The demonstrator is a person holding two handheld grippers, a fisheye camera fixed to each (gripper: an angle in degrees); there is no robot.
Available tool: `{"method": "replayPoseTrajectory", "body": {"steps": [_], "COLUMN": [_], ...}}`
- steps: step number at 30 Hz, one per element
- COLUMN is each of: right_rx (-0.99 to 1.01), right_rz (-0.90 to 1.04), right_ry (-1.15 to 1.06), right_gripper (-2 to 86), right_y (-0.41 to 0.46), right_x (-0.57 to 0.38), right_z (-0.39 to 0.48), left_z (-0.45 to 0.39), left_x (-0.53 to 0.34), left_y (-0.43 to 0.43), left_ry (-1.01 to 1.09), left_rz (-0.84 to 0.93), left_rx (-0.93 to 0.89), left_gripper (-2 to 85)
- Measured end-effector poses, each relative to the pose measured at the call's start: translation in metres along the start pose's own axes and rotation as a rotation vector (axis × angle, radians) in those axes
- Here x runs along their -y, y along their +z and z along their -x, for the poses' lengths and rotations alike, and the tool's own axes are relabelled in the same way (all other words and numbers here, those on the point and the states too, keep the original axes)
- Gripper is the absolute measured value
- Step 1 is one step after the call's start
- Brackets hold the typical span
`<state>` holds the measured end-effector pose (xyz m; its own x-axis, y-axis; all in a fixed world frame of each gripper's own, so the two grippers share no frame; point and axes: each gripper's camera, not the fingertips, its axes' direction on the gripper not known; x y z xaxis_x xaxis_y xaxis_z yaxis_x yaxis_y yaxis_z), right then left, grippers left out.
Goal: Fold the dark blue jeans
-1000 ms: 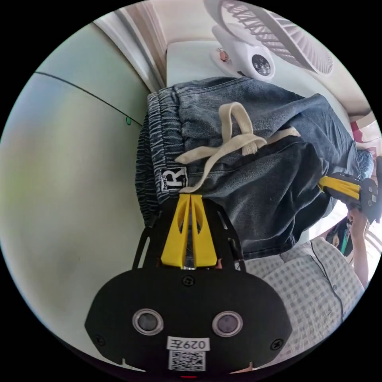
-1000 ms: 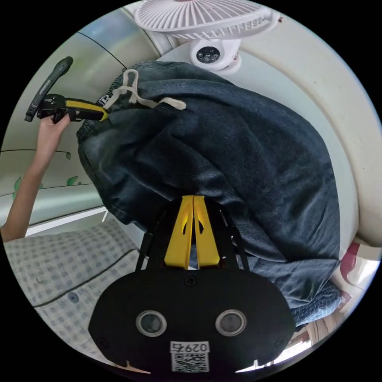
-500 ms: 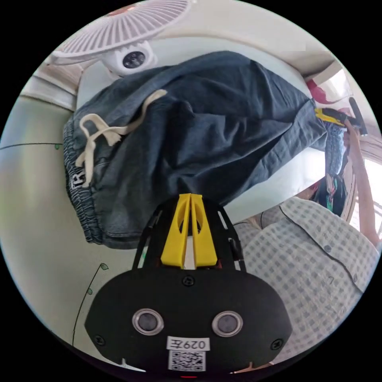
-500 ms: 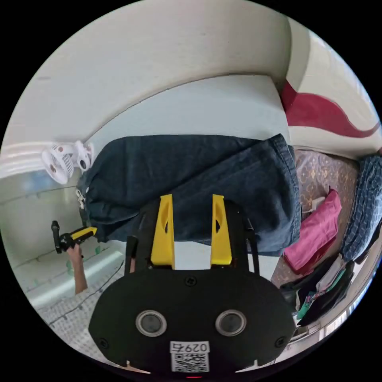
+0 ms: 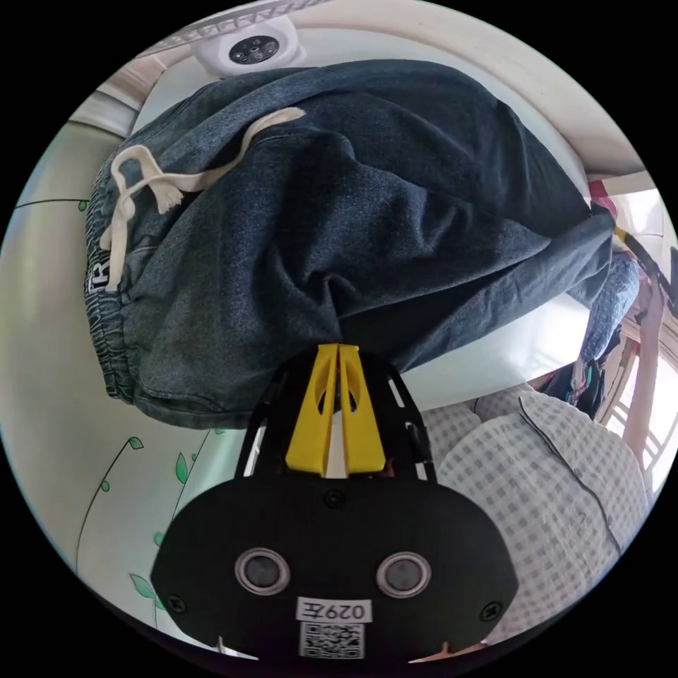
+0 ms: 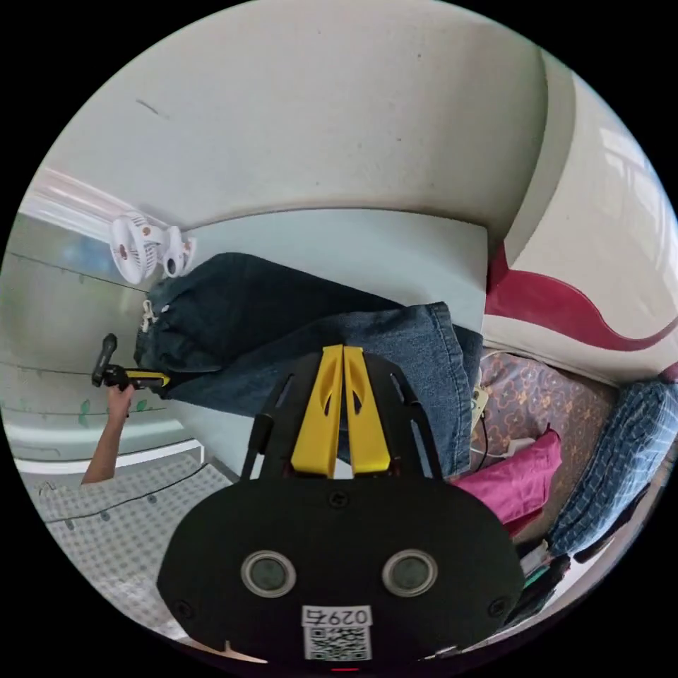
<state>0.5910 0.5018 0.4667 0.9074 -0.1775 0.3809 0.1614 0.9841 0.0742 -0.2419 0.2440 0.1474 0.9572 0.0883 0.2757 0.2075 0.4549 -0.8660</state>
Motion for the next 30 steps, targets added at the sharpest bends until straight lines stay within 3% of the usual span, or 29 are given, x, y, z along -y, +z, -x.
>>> {"method": "replayPoseTrajectory", "body": {"steps": [4,9,12,16,18,21,23,26,30], "right_rx": [0.103,0.166,0.239,0.17,0.129,0.19,0.154,0.05,0.111], "right_rz": [-0.085,0.132,0.068,-0.1,-0.05,0.05,0.147,0.264,0.112], "right_ry": [0.05,0.471,0.585,0.572,0.564,0.506,0.487,0.419,0.618], "right_gripper": [-0.5,-0.1,0.6,5.9,15.0,18.0,16.4,6.3,1.8], "right_y": [-0.079,-0.077,-0.109,-0.159,-0.162,-0.141,-0.124,-0.12,-0.174], "right_x": [-0.078,-0.215,-0.259,-0.253,-0.224,-0.185,-0.168,-0.162,-0.218], "right_z": [-0.019,-0.096,-0.126,-0.138,-0.144,-0.145,-0.143,-0.138,-0.166], "left_z": [-0.006,-0.012,-0.01,-0.015,-0.026,-0.034,-0.034,-0.024,-0.002], "left_x": [0.009,0.024,0.034,0.045,0.053,0.067,0.073,0.076,0.068], "left_y": [0.0,-0.002,-0.002,-0.01,-0.015,-0.011,-0.011,-0.008,0.002], "left_ry": [-0.013,-0.01,0.01,0.022,0.056,0.089,0.091,0.093,0.073], "left_rz": [0.004,0.028,0.068,0.087,0.061,0.077,0.071,0.072,0.064], "left_rx": [0.042,0.088,0.081,0.113,0.15,0.058,0.079,0.05,-0.067], "left_gripper": [-1.0,-1.0,-1.0,-1.0,-1.0,-1.0,-1.0,-1.0,-1.0]}}
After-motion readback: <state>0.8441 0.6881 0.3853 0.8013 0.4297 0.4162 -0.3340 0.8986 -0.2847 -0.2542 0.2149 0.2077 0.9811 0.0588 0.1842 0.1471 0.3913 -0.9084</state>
